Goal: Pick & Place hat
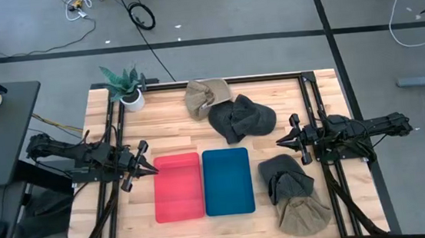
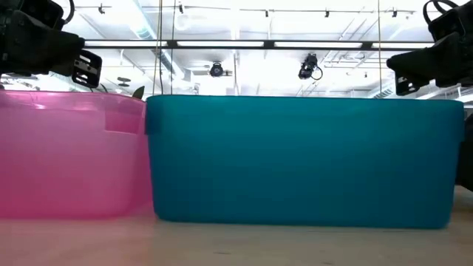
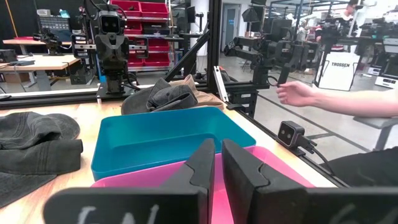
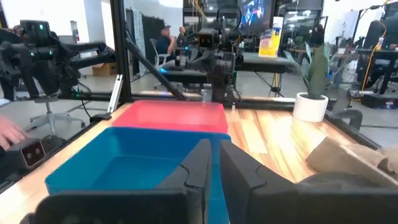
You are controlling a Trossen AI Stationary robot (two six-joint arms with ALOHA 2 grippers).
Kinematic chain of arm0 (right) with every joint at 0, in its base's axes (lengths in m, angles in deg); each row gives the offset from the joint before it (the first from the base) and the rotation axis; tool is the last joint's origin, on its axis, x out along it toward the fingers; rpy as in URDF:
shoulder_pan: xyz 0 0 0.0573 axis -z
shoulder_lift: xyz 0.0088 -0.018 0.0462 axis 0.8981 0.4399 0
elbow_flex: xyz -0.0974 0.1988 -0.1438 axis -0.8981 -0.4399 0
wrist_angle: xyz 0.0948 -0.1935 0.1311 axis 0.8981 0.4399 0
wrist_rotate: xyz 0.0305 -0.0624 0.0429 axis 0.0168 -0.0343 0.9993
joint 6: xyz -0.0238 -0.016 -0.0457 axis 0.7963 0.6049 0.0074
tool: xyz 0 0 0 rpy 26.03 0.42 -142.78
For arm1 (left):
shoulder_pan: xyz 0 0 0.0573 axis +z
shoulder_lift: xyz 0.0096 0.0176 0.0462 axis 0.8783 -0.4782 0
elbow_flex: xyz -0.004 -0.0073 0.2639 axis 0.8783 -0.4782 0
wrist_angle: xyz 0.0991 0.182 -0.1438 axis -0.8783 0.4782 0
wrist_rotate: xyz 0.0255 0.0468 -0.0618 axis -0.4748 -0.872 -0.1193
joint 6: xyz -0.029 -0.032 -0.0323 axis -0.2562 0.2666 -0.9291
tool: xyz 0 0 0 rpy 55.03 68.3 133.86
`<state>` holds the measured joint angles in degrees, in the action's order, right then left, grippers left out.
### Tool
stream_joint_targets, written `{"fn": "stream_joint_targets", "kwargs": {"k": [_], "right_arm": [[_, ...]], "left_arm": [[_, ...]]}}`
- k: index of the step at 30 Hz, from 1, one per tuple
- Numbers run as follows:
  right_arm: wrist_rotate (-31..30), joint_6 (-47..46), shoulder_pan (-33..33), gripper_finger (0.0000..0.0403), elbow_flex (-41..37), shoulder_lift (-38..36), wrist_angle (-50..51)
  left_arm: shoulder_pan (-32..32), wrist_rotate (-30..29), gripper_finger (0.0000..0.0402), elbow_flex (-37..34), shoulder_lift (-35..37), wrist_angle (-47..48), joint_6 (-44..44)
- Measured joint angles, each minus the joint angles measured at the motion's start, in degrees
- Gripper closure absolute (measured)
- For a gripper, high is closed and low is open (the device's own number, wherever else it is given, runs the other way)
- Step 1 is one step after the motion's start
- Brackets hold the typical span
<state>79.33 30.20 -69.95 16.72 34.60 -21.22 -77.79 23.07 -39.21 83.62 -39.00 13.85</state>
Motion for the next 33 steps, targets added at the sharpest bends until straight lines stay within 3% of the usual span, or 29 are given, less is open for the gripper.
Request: {"fn": "stream_joint_targets", "kwargs": {"k": [13, 26, 33], "right_arm": [[-0.04, 8.98, 0.0, 0.0365, -0.01, -0.03, -32.07], [-0.02, 10.83, 0.0, 0.0365, -0.01, -0.02, -42.37], [0.0, 9.97, -0.02, 0.0365, -0.01, -0.01, -59.54]], "left_arm": [[0.0, -0.01, 0.0367, 0.01, -0.02, -0.02, 0.01], [0.0, 0.0, 0.0367, -0.01, -0.01, -0.01, 0.01], [0.0, 0.01, 0.0367, 0.0, -0.02, 0.0, 0.02]]}}
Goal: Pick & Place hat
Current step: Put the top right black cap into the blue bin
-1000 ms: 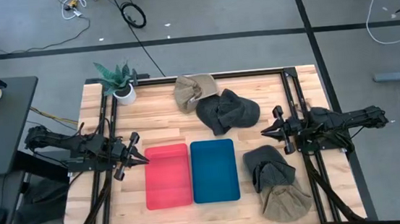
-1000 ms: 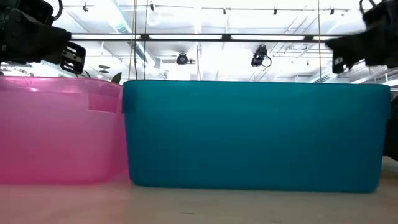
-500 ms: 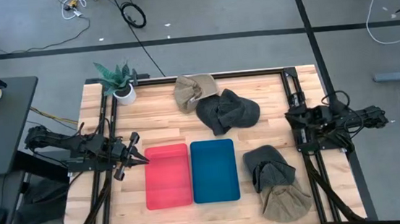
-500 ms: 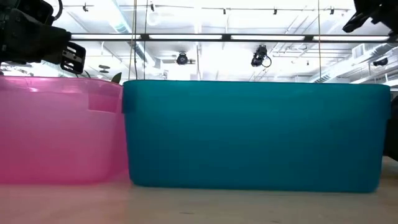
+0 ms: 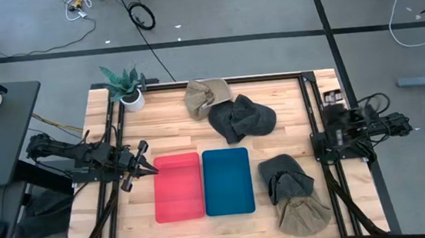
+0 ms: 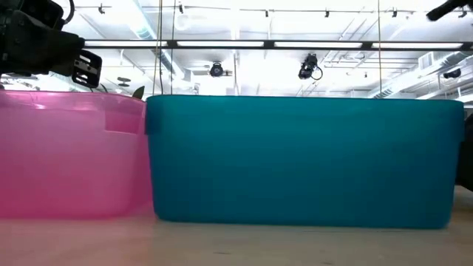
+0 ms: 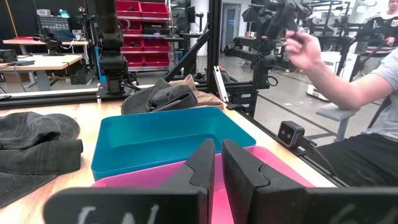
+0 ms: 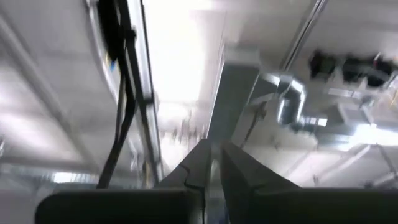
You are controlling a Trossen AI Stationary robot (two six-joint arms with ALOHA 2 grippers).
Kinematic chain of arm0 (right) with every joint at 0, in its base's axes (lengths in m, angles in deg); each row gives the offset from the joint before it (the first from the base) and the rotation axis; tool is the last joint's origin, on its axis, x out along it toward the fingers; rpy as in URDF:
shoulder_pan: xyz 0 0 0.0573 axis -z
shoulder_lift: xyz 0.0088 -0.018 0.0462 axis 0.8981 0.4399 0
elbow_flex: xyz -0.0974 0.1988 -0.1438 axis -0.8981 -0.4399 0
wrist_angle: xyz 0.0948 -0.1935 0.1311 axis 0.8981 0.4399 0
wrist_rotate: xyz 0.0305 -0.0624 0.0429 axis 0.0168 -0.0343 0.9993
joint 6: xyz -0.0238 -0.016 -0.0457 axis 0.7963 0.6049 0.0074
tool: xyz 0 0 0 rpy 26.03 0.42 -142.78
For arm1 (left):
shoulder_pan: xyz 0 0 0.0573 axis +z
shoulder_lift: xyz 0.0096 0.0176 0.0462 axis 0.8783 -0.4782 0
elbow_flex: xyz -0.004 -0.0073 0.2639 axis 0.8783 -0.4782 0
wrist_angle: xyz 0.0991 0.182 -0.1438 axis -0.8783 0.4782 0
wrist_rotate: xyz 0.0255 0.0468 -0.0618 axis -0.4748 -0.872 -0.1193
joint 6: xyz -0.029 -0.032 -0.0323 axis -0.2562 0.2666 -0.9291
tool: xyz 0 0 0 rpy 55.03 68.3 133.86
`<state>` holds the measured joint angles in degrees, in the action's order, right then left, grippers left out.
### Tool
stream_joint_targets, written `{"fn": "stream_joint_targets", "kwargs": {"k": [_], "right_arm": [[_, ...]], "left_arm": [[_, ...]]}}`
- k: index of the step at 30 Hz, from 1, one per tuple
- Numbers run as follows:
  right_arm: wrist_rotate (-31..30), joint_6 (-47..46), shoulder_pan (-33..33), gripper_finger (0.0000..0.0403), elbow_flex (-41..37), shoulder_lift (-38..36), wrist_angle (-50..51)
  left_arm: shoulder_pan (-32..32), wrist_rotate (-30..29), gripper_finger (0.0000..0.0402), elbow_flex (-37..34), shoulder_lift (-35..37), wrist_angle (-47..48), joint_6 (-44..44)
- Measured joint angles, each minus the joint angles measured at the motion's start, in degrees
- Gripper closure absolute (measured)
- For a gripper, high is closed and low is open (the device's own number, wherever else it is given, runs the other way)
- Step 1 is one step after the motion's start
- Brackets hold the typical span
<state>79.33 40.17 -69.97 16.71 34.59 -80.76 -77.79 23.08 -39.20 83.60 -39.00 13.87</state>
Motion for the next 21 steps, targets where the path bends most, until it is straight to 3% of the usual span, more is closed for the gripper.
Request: {"fn": "stream_joint_targets", "kwargs": {"k": [7, 13, 16, 21], "right_arm": [[-0.01, -6.78, 0.01, 0.0365, 0.0, -0.02, -13.6], [-1.27, -11.33, 0.02, 0.0365, 0.66, -0.02, -16.07], [-6.5, -12.12, 0.0, 0.0365, 4.29, -0.02, -8.93], [-19.78, -12.66, 0.0, 0.0365, 19.08, 1.09, 17.08]], "left_arm": [[0.0, 0.0, 0.0367, 0.0, 0.01, 0.0, -0.02], [0.0, 0.0, 0.0367, 0.0, 0.02, 0.0, -0.02], [0.0, 0.0, 0.0367, 0.0, 0.01, 0.0, 0.0], [0.0, -0.02, 0.0367, 0.0, 0.01, -0.02, -0.02]]}}
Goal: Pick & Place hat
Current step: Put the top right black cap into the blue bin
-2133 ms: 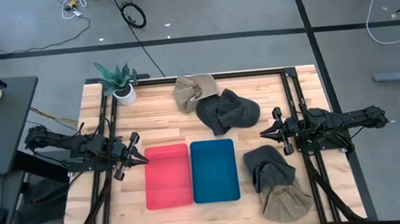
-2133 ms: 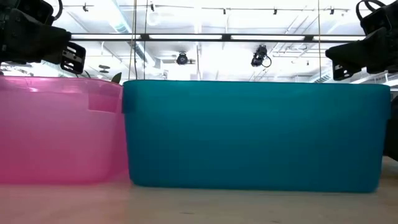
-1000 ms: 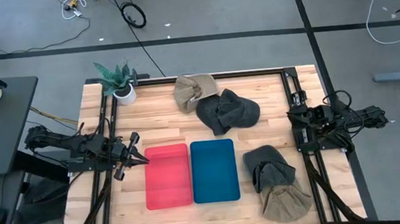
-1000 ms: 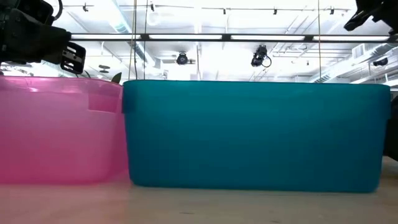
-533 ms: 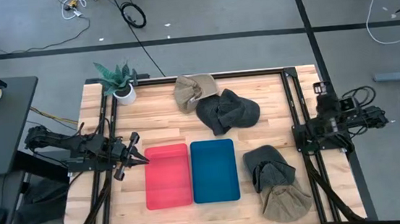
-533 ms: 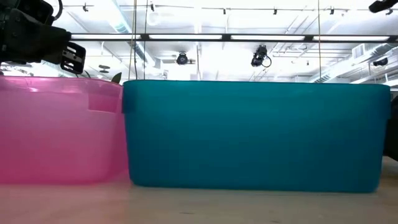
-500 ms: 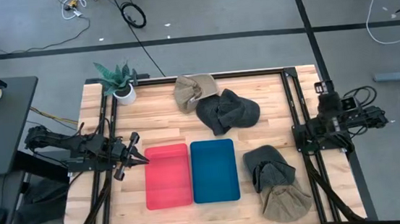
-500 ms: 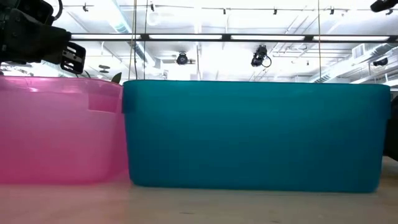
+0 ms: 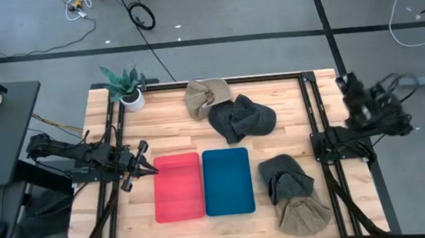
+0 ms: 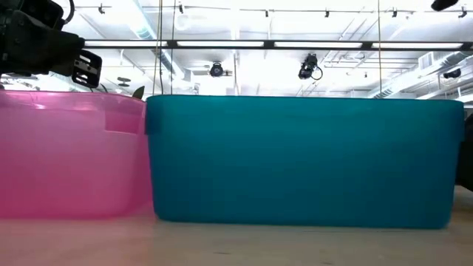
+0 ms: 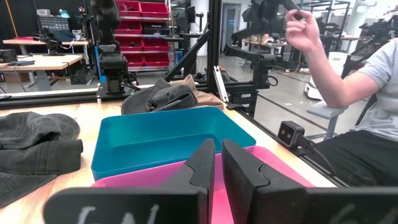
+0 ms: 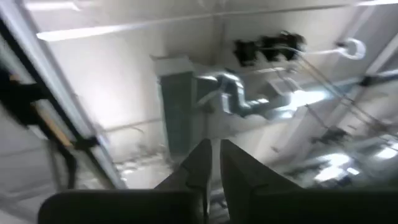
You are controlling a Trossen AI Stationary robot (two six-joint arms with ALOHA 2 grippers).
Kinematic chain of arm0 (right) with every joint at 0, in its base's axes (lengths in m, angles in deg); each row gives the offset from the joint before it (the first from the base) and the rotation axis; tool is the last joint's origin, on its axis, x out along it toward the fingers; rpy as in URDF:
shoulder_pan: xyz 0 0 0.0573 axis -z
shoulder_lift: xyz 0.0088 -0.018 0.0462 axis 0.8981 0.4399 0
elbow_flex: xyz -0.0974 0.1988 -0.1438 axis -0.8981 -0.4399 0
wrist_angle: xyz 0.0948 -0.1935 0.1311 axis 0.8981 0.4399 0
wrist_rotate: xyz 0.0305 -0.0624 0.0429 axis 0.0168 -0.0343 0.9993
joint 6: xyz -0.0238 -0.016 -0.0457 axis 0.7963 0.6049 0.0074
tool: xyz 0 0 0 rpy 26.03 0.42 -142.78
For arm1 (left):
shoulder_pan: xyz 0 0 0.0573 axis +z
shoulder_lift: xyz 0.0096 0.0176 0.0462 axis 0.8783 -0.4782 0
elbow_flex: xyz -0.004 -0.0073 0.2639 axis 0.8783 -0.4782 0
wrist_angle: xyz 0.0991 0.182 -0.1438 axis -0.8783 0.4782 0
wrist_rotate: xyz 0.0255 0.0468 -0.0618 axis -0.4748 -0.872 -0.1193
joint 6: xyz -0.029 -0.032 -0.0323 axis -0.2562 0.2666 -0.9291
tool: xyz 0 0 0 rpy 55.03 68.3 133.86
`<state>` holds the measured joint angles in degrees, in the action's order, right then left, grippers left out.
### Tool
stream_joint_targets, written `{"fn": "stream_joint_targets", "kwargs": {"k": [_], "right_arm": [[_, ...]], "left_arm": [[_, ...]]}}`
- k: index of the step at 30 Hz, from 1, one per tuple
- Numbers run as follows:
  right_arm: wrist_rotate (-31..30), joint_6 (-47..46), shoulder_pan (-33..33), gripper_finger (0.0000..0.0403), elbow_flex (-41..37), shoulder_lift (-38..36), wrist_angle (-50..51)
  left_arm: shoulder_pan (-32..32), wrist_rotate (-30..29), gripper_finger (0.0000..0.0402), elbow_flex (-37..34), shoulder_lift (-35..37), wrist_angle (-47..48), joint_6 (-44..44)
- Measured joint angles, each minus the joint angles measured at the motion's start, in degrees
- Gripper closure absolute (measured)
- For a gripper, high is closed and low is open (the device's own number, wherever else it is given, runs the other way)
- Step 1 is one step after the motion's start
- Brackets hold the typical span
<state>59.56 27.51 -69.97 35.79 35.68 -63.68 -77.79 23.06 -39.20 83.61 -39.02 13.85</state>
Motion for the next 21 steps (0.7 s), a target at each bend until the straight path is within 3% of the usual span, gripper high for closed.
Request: {"fn": "stream_joint_targets", "kwargs": {"k": [3, 7, 14, 21], "right_arm": [[-6.91, 0.65, 0.02, 0.0365, 9.53, 2.14, 14.79], [-7.06, 0.22, 0.0, 0.0365, 17.52, 5.18, 31.56], [-6.78, -13.94, 0.0, 0.0365, 19.76, 8.74, 31.2], [-6.78, -13.9, 0.0, 0.0365, 19.76, 11.04, 30.87]], "left_arm": [[0.0, 0.02, 0.0367, 0.0, 0.01, 0.01, 0.02], [0.0, 0.01, 0.0367, -0.01, 0.0, 0.01, 0.02], [0.0, 0.02, 0.0367, -0.02, -0.01, 0.02, 0.0], [0.0, 0.02, 0.0367, 0.0, -0.01, 0.0, 0.0]]}}
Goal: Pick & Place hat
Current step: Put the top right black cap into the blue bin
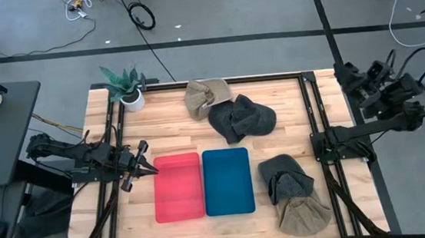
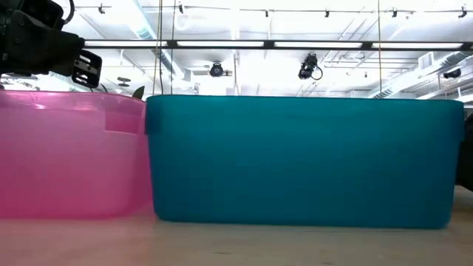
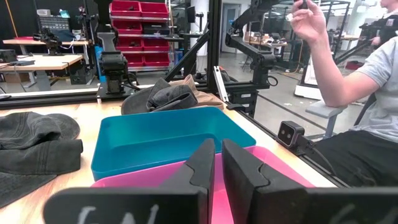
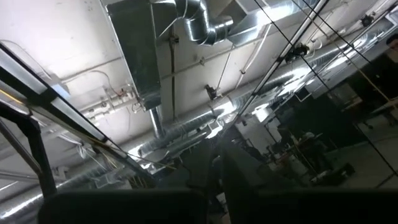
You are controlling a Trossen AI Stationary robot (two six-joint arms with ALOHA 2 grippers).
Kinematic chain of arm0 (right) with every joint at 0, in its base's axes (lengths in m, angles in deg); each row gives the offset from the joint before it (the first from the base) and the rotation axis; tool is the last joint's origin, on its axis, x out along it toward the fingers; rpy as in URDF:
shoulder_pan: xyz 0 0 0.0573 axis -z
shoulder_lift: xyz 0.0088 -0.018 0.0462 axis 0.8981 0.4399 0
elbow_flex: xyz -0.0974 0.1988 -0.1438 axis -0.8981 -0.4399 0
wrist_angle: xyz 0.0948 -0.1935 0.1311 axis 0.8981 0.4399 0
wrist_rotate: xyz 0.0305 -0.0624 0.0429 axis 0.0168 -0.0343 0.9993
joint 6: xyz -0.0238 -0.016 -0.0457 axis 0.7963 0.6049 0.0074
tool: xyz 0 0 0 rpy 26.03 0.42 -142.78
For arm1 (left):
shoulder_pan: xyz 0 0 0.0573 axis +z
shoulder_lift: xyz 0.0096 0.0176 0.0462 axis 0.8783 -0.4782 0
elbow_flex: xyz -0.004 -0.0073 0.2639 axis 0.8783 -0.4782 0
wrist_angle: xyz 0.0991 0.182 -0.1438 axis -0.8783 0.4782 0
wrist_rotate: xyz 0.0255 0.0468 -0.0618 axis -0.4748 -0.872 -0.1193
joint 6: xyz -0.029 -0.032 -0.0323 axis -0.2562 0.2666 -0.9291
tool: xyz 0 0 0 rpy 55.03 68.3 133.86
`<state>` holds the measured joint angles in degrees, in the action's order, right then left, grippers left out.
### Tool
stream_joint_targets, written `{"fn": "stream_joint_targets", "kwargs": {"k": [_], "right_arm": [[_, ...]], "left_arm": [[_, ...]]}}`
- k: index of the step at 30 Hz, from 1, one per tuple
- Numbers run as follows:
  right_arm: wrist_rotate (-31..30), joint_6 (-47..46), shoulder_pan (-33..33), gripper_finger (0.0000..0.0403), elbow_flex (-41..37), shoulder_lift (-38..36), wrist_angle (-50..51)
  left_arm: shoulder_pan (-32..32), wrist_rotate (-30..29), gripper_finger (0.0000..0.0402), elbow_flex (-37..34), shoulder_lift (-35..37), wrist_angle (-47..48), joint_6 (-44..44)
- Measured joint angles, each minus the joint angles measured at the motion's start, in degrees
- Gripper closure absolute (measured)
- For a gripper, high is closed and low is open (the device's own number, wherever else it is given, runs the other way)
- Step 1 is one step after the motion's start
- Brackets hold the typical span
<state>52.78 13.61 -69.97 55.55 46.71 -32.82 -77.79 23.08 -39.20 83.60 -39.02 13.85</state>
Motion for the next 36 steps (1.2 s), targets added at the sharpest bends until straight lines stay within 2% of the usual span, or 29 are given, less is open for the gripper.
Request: {"fn": "stream_joint_targets", "kwargs": {"k": [9, 18, 28, 36], "right_arm": [[0.14, -0.01, 0.0, 0.0365, 0.0, 6.5, -5.57], [9.22, 0.66, 0.0, 0.0365, 1.08, 13.27, -11.47], [23.16, 2.36, 0.0, 0.0365, 10.31, 19.74, -0.9], [24.13, 4.13, 0.0, 0.0365, 15.57, 26.22, 6.01]], "left_arm": [[0.0, 0.0, 0.0367, 0.0, 0.01, 0.01, 0.01], [0.0, 0.0, 0.0367, 0.0, 0.0, 0.0, 0.01], [0.0, 0.0, 0.0367, -0.01, 0.02, 0.02, 0.0], [0.0, -0.01, 0.0367, 0.0, 0.02, 0.01, 0.0]]}}
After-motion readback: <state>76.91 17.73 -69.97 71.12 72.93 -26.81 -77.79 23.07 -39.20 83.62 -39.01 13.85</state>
